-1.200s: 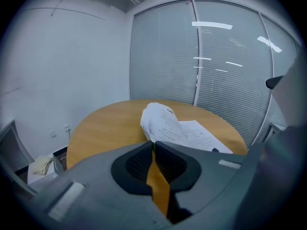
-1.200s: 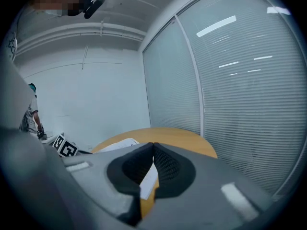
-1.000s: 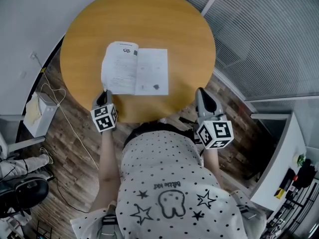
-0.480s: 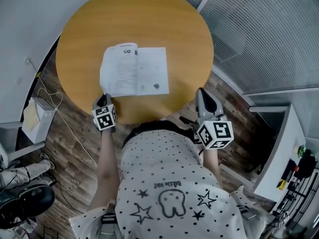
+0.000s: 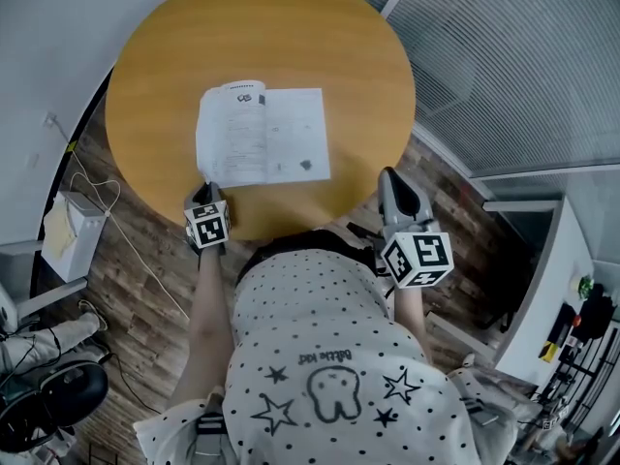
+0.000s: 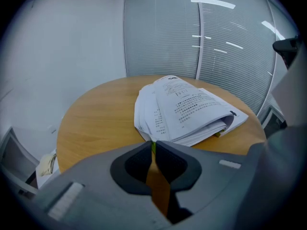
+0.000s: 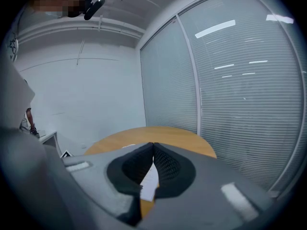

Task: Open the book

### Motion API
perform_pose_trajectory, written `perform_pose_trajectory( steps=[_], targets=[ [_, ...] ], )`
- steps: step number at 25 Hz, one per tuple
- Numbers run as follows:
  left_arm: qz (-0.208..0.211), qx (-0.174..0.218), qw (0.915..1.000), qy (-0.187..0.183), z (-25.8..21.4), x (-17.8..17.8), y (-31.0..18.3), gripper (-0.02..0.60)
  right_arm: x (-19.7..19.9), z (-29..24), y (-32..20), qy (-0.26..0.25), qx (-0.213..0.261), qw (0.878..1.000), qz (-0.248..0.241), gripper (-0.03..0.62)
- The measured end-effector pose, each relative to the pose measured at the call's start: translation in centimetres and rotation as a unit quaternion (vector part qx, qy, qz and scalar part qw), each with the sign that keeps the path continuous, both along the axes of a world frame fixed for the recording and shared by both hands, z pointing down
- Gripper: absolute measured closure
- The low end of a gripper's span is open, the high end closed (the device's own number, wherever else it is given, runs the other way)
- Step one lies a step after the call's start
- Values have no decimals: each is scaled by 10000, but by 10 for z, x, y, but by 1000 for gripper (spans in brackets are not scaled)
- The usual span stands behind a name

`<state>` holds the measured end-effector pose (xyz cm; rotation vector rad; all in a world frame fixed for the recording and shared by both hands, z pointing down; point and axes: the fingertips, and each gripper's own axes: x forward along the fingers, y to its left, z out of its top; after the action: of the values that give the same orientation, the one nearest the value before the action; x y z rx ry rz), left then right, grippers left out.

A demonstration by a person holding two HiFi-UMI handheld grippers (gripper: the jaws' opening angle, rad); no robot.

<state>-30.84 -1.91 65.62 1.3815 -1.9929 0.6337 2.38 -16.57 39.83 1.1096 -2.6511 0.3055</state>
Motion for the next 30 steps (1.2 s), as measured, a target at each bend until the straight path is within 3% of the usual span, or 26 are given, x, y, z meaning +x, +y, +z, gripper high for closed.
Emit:
perform_pose_trajectory(
  steps=[15, 20, 24, 30],
  targets=[
    [86, 115, 9998, -155, -3, -5, -4, 543, -13, 2, 0, -72, 26, 9999, -92, 589],
    [-91, 78, 9995, 297, 3, -6, 2, 521, -12, 3, -1, -72, 16, 9999, -81, 589],
    [-178, 216, 9977, 621, -1, -10, 7, 418, -13, 4, -1, -94, 14, 9999, -91, 589],
    [-350, 492, 9962, 635, -17, -14, 16, 396, -12, 5, -2, -110, -1, 9998, -161, 589]
  ],
)
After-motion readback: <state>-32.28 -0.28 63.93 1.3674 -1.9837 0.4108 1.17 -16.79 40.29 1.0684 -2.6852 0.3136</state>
